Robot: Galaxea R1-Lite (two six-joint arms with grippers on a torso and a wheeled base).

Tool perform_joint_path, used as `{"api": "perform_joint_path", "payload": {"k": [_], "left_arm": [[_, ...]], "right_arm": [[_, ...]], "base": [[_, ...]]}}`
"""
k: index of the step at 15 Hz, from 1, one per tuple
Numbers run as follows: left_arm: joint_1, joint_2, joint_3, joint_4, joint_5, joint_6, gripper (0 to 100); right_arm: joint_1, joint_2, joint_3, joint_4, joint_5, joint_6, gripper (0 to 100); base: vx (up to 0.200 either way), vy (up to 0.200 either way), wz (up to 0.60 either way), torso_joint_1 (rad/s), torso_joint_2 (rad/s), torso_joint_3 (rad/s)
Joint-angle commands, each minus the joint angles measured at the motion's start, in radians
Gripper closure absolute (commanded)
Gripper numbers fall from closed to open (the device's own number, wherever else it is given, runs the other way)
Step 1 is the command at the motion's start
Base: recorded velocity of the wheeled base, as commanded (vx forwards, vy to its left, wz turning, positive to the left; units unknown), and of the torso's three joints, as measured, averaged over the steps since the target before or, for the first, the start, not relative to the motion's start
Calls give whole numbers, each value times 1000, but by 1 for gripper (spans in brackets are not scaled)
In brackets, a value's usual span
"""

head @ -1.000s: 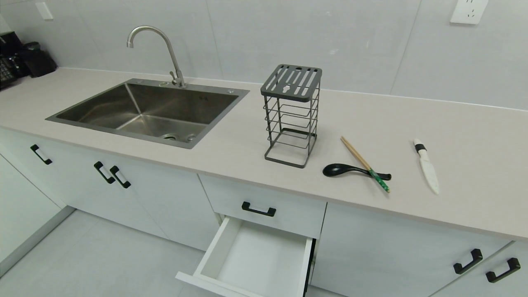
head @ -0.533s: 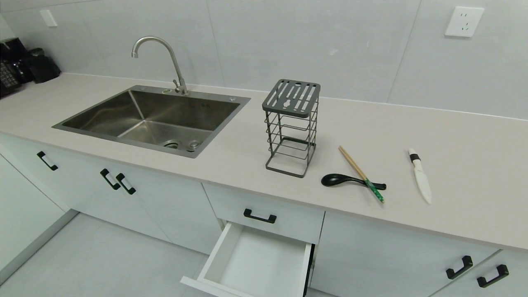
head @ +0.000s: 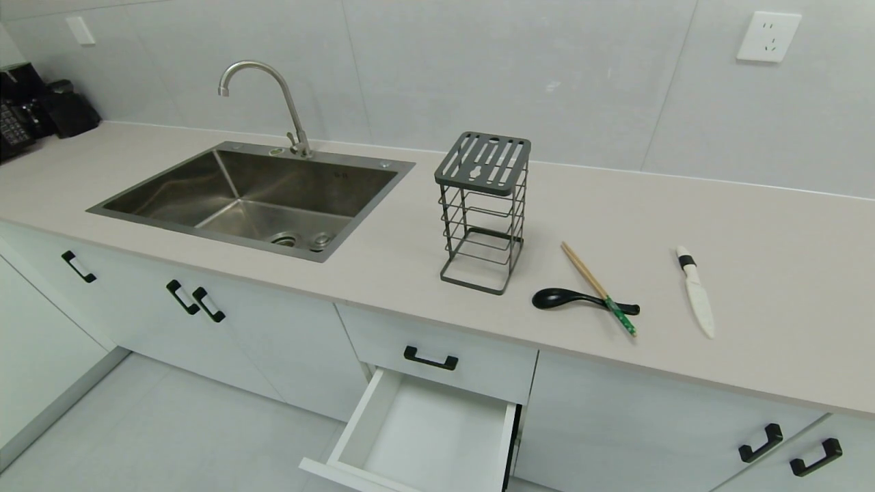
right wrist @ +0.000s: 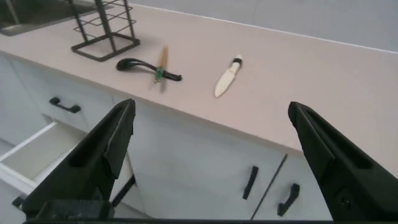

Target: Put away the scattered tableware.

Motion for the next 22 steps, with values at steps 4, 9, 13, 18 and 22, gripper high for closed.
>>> {"api": "perform_joint_path", "payload": {"k": [4,9,13,18,22], "left_arm": [[1,2,0,0,0,0,0],[1,2,0,0,0,0,0],[1,2,0,0,0,0,0],[1,2,0,0,0,0,0],[1,2,0,0,0,0,0]], "right_arm": [[100,433,-66,-31,90,-20,0],[146,752,-72,-278,98,-69,0],[146,959,-106,-506,99,-69,0],[160,1071,-121,-579,99,-71,0],[165,1104,-135,-579,124,-72,0]], "base": [[0,0,0,0,0,0],[0,0,0,0,0,0],[0,0,0,0,0,0],[0,0,0,0,0,0],[0,0,0,0,0,0]]}}
